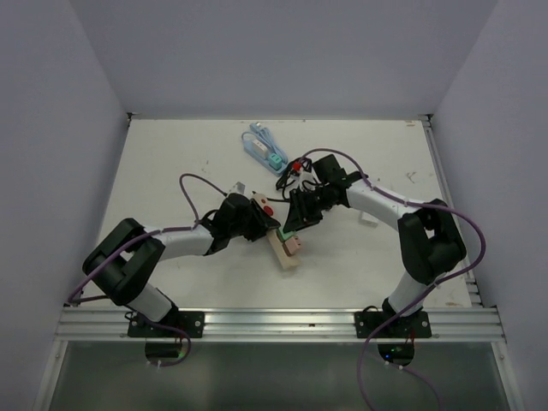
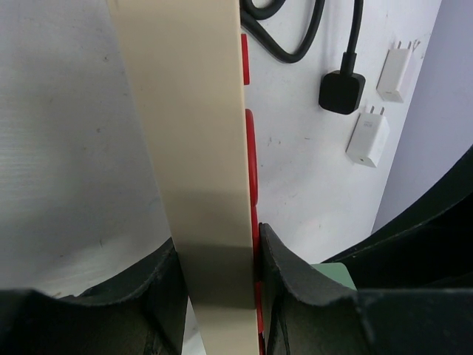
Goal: Pull the plug off the socket
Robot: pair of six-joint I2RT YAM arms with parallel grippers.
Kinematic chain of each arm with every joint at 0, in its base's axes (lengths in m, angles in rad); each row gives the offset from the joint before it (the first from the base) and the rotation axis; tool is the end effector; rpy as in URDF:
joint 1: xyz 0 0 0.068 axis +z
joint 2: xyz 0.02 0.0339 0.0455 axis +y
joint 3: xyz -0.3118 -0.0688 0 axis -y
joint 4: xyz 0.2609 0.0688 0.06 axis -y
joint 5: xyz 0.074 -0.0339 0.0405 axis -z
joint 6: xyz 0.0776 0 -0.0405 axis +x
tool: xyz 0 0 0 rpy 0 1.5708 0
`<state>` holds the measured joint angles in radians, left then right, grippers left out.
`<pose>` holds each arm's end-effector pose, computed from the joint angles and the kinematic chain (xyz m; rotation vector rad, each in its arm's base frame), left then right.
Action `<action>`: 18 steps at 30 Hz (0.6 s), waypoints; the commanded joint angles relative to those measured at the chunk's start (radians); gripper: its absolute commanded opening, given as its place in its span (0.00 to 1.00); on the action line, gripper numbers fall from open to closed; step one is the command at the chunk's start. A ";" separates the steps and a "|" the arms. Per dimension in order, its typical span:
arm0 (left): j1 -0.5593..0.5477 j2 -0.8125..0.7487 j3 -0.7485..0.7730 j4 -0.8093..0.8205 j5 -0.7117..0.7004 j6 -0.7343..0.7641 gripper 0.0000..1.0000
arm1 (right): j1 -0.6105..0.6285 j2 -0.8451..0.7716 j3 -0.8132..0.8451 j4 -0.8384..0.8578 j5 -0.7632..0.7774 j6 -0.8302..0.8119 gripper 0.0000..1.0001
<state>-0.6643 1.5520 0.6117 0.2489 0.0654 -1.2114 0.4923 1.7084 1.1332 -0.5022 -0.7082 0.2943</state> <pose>0.2591 -0.2093 0.1533 -0.6361 2.4088 -0.9930 0.3086 0.2228 0.2137 -0.5201 2.6779 1.1896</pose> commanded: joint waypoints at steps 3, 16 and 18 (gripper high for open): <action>0.009 0.094 -0.047 -0.457 -0.173 0.168 0.00 | -0.040 -0.081 0.106 -0.061 0.136 -0.017 0.00; 0.015 0.121 -0.038 -0.448 -0.144 0.191 0.00 | -0.187 -0.141 0.060 -0.039 0.021 -0.026 0.00; 0.020 0.134 -0.035 -0.453 -0.136 0.197 0.00 | -0.208 -0.164 0.059 -0.048 0.016 -0.032 0.00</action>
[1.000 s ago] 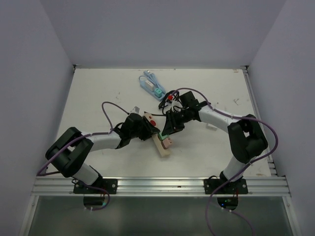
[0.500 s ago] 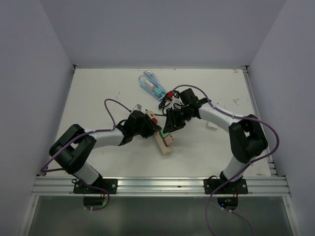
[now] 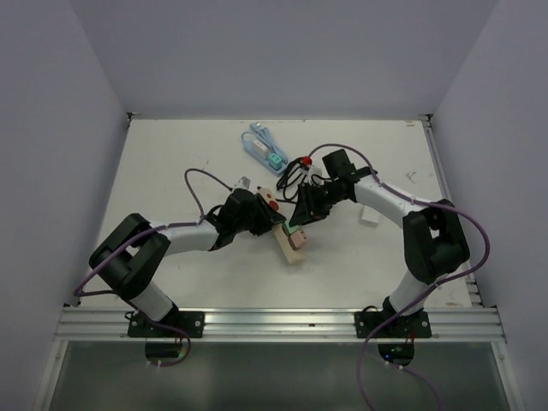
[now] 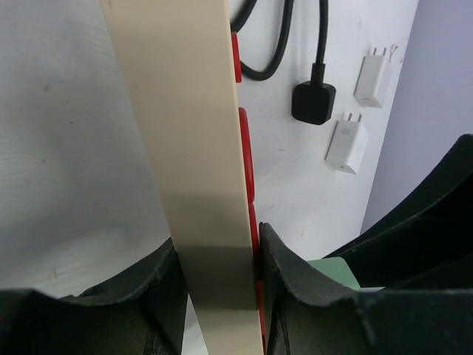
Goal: Pull the plug off the socket
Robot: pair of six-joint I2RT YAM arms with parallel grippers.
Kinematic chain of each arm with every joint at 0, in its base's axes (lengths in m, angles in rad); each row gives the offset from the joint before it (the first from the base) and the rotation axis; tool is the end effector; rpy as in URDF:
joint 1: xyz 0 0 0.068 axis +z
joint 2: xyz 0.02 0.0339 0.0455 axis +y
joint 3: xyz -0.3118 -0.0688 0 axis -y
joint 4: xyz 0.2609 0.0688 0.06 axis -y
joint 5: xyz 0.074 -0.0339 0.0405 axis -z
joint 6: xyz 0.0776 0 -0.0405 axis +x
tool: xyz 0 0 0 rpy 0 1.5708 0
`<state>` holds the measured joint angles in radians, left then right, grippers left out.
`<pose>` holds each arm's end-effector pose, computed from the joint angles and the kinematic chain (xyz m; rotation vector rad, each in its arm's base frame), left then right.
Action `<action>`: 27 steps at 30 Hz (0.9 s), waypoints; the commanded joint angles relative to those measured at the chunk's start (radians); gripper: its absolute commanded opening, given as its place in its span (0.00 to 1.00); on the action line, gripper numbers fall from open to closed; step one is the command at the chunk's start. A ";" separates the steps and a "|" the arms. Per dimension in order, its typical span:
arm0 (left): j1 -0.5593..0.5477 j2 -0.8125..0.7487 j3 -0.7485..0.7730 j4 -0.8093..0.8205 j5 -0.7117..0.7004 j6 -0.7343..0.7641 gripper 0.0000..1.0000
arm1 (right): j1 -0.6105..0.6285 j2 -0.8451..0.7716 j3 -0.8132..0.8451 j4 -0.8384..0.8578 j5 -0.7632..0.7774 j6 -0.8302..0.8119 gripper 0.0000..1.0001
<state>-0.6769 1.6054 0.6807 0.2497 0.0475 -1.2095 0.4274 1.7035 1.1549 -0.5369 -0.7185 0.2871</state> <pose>0.2737 -0.2246 0.1582 -0.6229 2.3905 -0.9951 0.3218 0.2027 0.2206 -0.4396 2.6756 1.1836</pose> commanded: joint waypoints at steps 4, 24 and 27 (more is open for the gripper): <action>0.048 0.087 -0.106 -0.461 -0.118 0.211 0.00 | -0.185 -0.177 0.029 -0.011 0.007 -0.025 0.00; 0.054 -0.024 -0.142 -0.325 -0.054 0.203 0.00 | -0.255 -0.277 -0.067 0.184 0.292 0.179 0.00; 0.065 -0.055 -0.165 -0.287 -0.020 0.203 0.00 | -0.335 -0.295 -0.119 0.259 0.344 0.243 0.00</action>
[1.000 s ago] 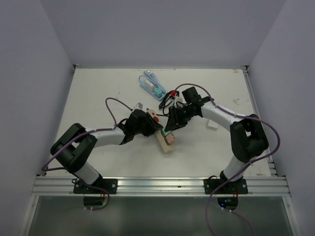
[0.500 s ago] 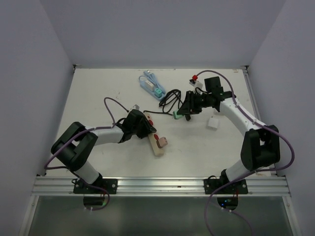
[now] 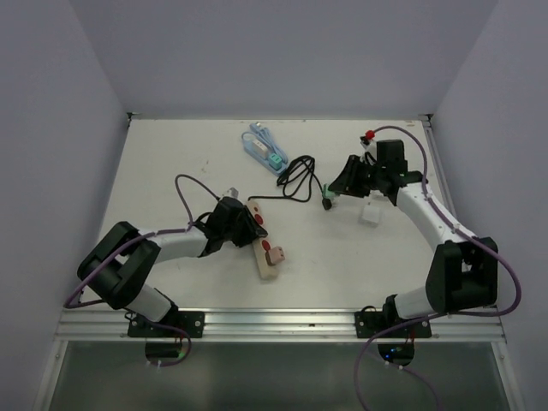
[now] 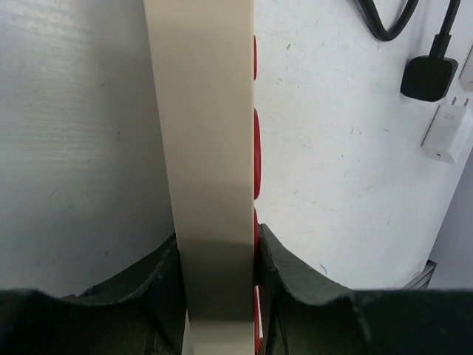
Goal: Pull the plug off the socket
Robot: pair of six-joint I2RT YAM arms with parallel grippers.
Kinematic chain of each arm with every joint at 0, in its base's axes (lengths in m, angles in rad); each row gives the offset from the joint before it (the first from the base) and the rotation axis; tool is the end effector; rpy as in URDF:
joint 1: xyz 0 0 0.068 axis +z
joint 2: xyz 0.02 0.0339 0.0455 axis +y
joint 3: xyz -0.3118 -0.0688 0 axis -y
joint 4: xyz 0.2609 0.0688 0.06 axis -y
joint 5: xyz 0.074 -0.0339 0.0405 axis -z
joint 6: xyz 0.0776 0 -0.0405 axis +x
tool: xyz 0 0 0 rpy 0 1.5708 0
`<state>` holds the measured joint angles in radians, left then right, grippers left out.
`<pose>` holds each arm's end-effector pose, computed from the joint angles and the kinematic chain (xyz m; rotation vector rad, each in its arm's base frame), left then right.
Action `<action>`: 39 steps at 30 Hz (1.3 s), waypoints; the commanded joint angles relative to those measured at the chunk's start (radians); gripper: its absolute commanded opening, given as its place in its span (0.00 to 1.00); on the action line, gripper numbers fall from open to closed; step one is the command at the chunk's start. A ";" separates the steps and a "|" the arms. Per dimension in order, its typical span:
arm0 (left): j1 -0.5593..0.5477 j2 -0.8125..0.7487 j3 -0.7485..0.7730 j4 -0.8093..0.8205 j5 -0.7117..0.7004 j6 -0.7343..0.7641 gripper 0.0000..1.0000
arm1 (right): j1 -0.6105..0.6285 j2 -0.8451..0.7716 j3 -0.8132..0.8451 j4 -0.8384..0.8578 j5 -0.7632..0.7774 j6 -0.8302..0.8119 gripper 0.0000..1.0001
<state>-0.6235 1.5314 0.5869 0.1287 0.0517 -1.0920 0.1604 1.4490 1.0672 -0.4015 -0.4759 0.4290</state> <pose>0.2518 -0.1861 0.1385 -0.5701 2.5023 -0.8131 0.3378 0.0907 0.2806 0.0814 2.4007 0.8431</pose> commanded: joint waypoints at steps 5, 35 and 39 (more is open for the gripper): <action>0.022 0.012 -0.085 -0.146 0.007 0.092 0.00 | -0.157 0.007 -0.070 0.234 0.166 0.203 0.00; 0.051 0.001 -0.131 -0.037 0.077 0.098 0.00 | -0.237 0.232 0.028 0.190 0.267 0.176 0.79; 0.051 0.007 -0.130 -0.031 0.082 0.096 0.00 | -0.231 0.133 0.037 0.158 0.243 0.148 0.82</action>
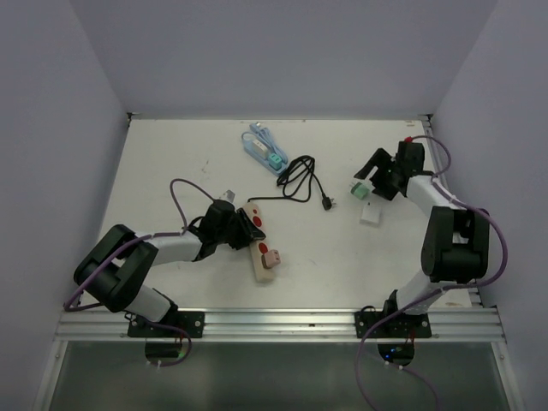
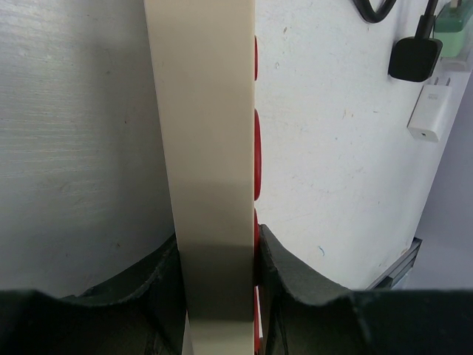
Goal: Pull the plug off the socket
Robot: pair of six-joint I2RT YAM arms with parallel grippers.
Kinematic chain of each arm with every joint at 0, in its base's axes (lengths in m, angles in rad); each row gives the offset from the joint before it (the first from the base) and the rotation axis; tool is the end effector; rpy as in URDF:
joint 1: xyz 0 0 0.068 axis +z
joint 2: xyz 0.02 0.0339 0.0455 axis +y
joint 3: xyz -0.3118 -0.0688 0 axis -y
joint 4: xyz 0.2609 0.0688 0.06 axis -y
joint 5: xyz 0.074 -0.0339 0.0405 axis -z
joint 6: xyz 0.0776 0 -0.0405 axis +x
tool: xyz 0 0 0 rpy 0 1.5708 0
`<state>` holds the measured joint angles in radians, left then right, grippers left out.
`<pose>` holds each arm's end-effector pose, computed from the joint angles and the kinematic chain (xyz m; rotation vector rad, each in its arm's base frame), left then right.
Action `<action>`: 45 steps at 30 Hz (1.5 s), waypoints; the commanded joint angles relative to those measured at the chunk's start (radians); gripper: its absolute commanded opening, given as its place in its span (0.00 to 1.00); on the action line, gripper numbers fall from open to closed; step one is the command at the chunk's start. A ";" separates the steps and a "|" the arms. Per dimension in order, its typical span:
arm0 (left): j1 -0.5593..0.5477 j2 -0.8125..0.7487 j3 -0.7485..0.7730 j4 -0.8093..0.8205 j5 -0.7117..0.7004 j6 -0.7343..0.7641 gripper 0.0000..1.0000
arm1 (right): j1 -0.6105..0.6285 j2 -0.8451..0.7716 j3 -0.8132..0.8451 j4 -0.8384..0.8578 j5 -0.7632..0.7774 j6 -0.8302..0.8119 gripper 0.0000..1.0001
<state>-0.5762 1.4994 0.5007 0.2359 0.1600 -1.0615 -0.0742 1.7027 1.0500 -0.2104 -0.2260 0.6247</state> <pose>0.2434 -0.1729 0.1336 -0.5264 2.4895 -0.9333 0.4022 -0.0125 0.1981 0.7487 2.3571 0.5179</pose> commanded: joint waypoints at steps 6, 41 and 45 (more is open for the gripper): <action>0.004 0.062 -0.034 -0.132 -0.019 0.066 0.00 | 0.056 -0.245 0.002 -0.058 -0.178 -0.060 0.82; 0.004 0.087 0.050 -0.165 -0.100 -0.009 0.00 | 0.806 -0.216 -0.222 0.068 -0.157 0.171 0.74; 0.004 0.084 0.044 -0.162 -0.109 -0.017 0.00 | 0.833 -0.172 -0.203 0.091 -0.156 0.176 0.69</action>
<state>-0.5728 1.5455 0.5594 0.2073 0.1482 -1.0863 0.7364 1.5131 0.8001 -0.1833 -0.4015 0.7815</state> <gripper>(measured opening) 0.402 0.704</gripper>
